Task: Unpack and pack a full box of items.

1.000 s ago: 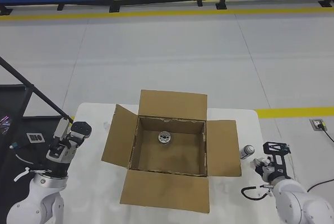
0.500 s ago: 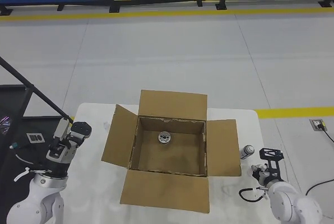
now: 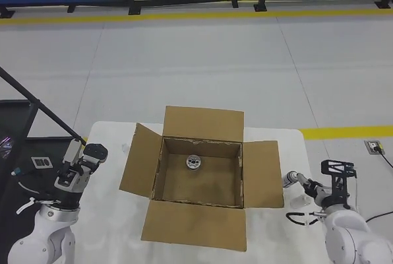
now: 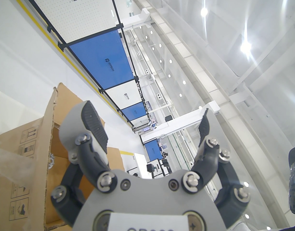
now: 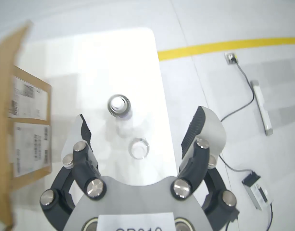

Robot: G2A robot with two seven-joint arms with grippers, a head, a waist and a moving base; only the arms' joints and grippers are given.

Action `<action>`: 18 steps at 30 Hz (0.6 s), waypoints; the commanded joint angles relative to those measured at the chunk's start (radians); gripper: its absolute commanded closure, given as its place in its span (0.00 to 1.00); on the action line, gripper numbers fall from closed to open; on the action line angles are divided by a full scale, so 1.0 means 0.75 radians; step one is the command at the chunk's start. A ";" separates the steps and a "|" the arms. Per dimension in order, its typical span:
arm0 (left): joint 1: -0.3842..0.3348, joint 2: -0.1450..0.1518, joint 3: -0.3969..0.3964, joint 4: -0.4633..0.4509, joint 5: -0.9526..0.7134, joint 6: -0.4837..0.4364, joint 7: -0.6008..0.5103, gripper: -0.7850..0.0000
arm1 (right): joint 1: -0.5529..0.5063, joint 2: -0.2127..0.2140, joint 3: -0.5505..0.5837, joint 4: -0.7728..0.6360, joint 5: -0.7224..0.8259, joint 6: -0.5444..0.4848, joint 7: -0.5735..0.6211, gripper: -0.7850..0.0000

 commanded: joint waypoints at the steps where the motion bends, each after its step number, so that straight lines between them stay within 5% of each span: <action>1: 0.008 0.001 -0.005 -0.008 0.008 0.000 0.019 0.00 | 0.024 -0.002 -0.073 -0.119 -0.046 -0.024 -0.006 0.00; 7: 0.051 0.007 -0.050 0.001 0.006 -0.014 0.041 0.00 | 0.288 -0.019 -0.461 -0.090 -0.099 -0.220 0.128 0.00; 18: 0.118 0.015 -0.094 0.008 0.014 -0.027 0.024 0.00 | 1.001 -0.202 -1.127 0.893 0.138 -0.170 0.232 0.00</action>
